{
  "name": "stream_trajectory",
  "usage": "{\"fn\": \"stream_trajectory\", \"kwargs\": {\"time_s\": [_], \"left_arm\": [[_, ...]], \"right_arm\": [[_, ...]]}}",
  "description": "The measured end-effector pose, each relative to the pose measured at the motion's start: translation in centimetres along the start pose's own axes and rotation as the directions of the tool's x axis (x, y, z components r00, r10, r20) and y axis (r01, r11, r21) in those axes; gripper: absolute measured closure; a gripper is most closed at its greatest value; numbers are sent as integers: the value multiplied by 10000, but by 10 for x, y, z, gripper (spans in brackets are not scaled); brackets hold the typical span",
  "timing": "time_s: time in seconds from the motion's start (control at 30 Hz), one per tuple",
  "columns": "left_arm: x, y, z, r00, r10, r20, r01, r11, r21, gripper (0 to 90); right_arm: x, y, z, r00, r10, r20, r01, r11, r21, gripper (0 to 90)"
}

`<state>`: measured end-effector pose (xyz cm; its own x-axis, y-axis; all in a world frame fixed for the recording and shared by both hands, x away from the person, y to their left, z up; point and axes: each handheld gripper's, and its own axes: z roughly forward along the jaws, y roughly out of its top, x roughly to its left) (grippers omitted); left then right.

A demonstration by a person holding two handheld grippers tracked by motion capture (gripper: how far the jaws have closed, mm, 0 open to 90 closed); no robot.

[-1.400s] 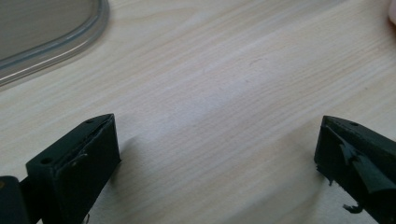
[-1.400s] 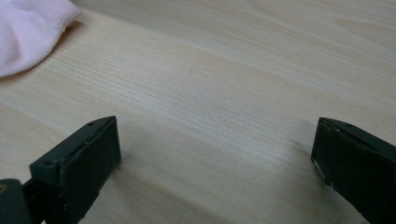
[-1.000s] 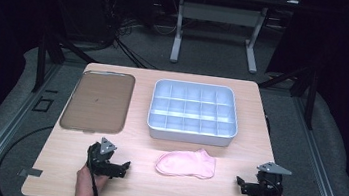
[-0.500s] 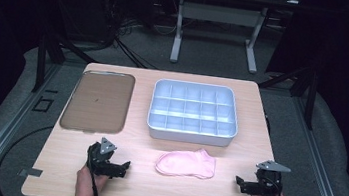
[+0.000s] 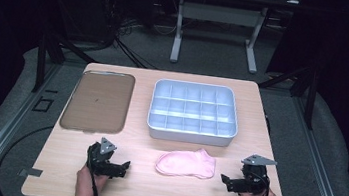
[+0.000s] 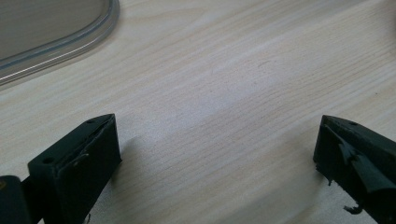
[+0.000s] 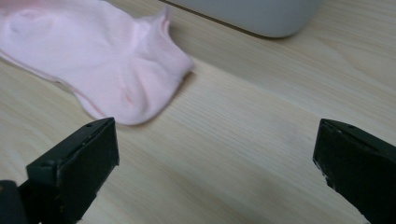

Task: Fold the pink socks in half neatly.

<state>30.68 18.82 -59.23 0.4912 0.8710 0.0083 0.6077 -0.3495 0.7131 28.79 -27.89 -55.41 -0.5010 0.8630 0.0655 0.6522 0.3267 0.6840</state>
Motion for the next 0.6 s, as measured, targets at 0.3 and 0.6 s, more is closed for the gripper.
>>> {"fn": "stream_trajectory", "kwargs": {"time_s": [0.3,0.6], "left_arm": [[0,0,0,10000,-10,-11,10,10000,5,3],[0,0,0,10000,-15,-5,15,10000,12,5]], "right_arm": [[32,28,14,9927,-839,-870,856,9962,166,0],[54,47,44,9803,-1314,-1475,1407,9885,546,8]]}}
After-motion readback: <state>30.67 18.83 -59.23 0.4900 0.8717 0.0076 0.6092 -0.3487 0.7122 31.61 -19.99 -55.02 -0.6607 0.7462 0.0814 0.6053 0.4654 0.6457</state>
